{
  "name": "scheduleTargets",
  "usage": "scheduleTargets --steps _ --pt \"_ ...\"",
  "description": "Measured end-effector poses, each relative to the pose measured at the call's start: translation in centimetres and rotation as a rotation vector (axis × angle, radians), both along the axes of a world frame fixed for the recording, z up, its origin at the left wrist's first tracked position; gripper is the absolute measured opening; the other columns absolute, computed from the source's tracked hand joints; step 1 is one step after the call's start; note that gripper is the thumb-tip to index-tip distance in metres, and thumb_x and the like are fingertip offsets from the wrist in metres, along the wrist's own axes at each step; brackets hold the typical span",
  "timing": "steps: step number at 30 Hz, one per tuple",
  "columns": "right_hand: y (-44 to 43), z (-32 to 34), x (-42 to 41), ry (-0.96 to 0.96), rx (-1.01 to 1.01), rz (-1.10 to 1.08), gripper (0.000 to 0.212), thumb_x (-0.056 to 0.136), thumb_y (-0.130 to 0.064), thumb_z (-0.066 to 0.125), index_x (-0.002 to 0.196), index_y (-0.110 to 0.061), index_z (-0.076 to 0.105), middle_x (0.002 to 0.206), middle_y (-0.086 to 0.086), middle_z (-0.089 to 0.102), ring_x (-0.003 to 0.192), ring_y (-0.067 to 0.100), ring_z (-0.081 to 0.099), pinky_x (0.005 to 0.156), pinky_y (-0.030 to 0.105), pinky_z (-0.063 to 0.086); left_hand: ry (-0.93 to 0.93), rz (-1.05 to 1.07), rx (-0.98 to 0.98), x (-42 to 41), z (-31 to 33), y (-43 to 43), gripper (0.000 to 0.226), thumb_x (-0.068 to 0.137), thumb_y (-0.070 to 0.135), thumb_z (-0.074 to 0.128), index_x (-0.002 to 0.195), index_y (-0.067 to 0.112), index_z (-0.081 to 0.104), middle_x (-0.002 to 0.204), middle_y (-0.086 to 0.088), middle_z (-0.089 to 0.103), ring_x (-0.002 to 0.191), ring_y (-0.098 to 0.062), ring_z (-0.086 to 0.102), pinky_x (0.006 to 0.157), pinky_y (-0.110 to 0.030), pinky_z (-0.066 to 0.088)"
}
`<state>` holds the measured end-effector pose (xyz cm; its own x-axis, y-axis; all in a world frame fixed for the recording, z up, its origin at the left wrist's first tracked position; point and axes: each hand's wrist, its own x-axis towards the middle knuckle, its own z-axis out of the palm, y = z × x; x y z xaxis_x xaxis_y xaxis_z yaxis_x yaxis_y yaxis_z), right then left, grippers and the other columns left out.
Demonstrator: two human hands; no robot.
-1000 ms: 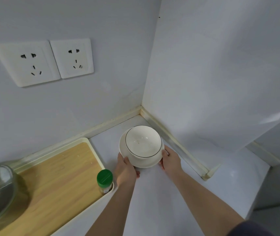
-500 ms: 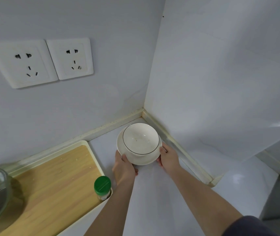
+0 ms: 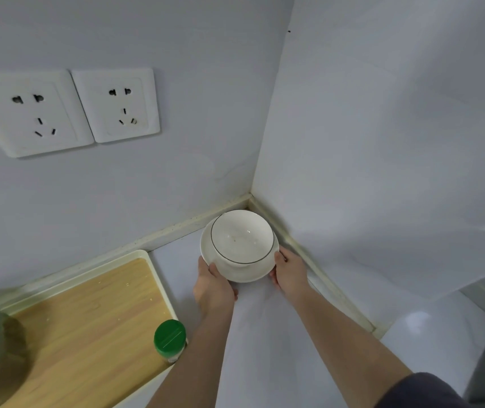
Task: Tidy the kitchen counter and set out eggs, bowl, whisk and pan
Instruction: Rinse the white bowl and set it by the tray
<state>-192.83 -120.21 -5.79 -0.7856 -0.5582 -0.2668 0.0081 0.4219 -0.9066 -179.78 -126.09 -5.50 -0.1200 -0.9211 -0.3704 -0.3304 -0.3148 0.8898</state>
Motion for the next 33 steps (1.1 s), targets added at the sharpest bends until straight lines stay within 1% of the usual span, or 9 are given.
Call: scheduleTargets --steps 10,13,15,18,20,22,24,28,33 --pt "-1.0 -0.4 -0.7 -0.018 0.03 -0.057 0.039 0.099 -0.009 0.04 0.06 -0.011 0.048 0.057 0.01 0.045 0.045 0.017 0.039 0.038 0.019 0.033 -0.054 -0.032 -0.018 -0.8 -0.6 -1.1 0.03 0.101 0.024 0.023 0.12 0.024 0.045 0.077 -0.016 0.058 0.049 -0.024 0.057 0.035 -0.021 0.042" --pt "-0.8 -0.5 -0.5 -0.044 0.031 -0.071 0.038 0.099 -0.013 0.04 0.064 -0.009 0.051 0.058 0.011 0.049 0.048 0.02 0.042 0.04 0.021 0.035 -0.022 0.003 0.037 -0.8 -0.5 -1.0 0.026 0.1 0.027 0.024 0.117 0.024 0.043 0.075 -0.013 0.057 0.052 -0.026 0.058 0.048 -0.031 0.053" --pt "-0.2 -0.8 0.1 -0.107 0.021 -0.092 0.03 0.099 -0.017 0.041 0.077 -0.009 0.059 0.063 0.011 0.055 0.051 0.021 0.046 0.044 0.023 0.038 -0.001 0.009 0.08 -0.7 -0.4 -0.5 0.023 0.1 0.031 0.025 0.118 0.025 0.037 0.077 -0.014 0.059 0.058 -0.03 0.063 0.061 -0.038 0.057" --pt "1.6 -1.3 2.0 -0.223 -0.02 -0.167 0.021 0.098 -0.019 0.043 0.09 -0.01 0.06 0.065 0.011 0.057 0.05 0.021 0.049 0.049 0.028 0.043 0.034 -0.035 0.092 -0.3 -1.2 0.5 0.035 0.1 0.031 0.034 0.132 0.017 0.033 0.099 -0.02 0.063 0.084 -0.037 0.066 0.077 -0.046 0.056" --pt "3.3 -1.3 3.5 -0.277 -0.031 -0.225 0.02 0.098 -0.019 0.045 0.089 -0.01 0.06 0.066 0.013 0.059 0.053 0.023 0.051 0.054 0.032 0.045 0.046 -0.111 0.113 0.6 -1.4 1.7 0.03 0.099 0.029 0.037 0.123 0.011 0.043 0.109 -0.022 0.061 0.093 -0.038 0.063 0.084 -0.051 0.054" --pt "5.1 -1.1 5.3 -0.315 -0.026 -0.247 0.021 0.097 -0.016 0.047 0.085 -0.005 0.059 0.066 0.015 0.058 0.053 0.024 0.051 0.053 0.032 0.046 0.069 -0.178 0.133 2.9 0.1 3.9 0.018 0.1 0.027 0.035 0.096 0.017 0.049 0.097 -0.014 0.062 0.09 -0.032 0.062 0.084 -0.049 0.054" --pt "6.9 -0.9 7.8 -0.358 -0.013 -0.238 0.02 0.096 -0.012 0.048 0.082 -0.002 0.058 0.065 0.016 0.056 0.051 0.023 0.05 0.051 0.03 0.045 0.112 -0.199 0.164 6.3 1.9 6.7 0.024 0.101 0.023 0.035 0.081 0.02 0.049 0.087 -0.005 0.059 0.082 -0.024 0.061 0.076 -0.043 0.055" --pt "9.1 0.2 13.7 -0.382 0.008 -0.157 0.017 0.096 -0.009 0.047 0.088 -0.001 0.059 0.067 0.017 0.056 0.052 0.024 0.05 0.051 0.029 0.047 0.091 -0.23 0.191 14.6 2.5 10.4 0.022 0.101 0.022 0.04 0.091 0.015 0.059 0.094 -0.007 0.065 0.076 -0.02 0.063 0.067 -0.035 0.054" --pt "9.0 1.1 22.0 -0.429 0.021 -0.049 0.018 0.099 -0.011 0.046 0.108 0.0 0.057 0.066 0.014 0.053 0.05 0.021 0.046 0.048 0.026 0.043 -0.003 -0.077 0.118 26.6 2.6 11.2 0.023 0.101 0.019 0.037 0.1 0.013 0.058 0.089 -0.008 0.064 0.071 -0.023 0.062 0.063 -0.034 0.052"
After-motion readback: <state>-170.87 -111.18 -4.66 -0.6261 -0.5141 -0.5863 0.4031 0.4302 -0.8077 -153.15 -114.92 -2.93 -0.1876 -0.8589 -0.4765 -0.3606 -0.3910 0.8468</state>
